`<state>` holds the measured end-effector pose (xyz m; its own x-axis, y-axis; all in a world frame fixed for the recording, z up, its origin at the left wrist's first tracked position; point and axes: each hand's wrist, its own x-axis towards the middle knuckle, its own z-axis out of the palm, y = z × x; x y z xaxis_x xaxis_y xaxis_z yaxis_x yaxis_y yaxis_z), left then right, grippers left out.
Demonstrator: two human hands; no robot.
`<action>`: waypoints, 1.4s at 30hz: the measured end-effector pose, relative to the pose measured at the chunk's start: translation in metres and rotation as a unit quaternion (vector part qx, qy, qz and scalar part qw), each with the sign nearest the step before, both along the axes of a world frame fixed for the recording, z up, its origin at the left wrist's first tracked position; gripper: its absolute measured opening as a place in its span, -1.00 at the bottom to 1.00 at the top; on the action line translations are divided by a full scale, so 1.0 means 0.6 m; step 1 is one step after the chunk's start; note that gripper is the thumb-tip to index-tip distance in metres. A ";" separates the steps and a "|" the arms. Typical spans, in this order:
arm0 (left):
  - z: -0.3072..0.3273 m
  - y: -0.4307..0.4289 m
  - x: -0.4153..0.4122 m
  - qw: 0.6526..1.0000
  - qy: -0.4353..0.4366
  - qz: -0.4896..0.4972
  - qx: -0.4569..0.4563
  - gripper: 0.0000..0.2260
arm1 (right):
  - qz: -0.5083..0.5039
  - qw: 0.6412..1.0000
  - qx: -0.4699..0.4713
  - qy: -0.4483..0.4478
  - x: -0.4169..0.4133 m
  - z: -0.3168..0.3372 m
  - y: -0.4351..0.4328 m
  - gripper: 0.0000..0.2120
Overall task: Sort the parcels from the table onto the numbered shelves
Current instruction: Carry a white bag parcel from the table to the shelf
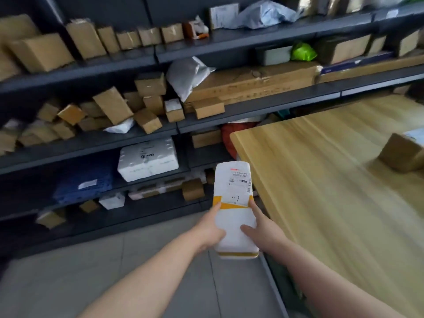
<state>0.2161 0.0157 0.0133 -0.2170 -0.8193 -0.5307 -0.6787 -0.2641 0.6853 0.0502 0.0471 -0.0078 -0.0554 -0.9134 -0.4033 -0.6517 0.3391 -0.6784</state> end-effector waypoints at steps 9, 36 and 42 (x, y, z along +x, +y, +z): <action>0.020 0.052 0.350 0.980 0.012 0.200 -0.024 -0.23 | 0.182 0.983 -0.027 0.013 0.355 0.030 -0.050 -0.23; 0.080 0.134 1.065 0.815 -0.019 0.574 -0.078 -0.27 | 0.563 0.821 -0.043 -0.080 1.207 0.075 -0.173 -0.26; 0.092 0.053 1.161 0.783 -0.013 0.619 -0.062 -0.26 | 0.609 0.790 -0.027 -0.064 1.335 0.087 -0.263 -0.23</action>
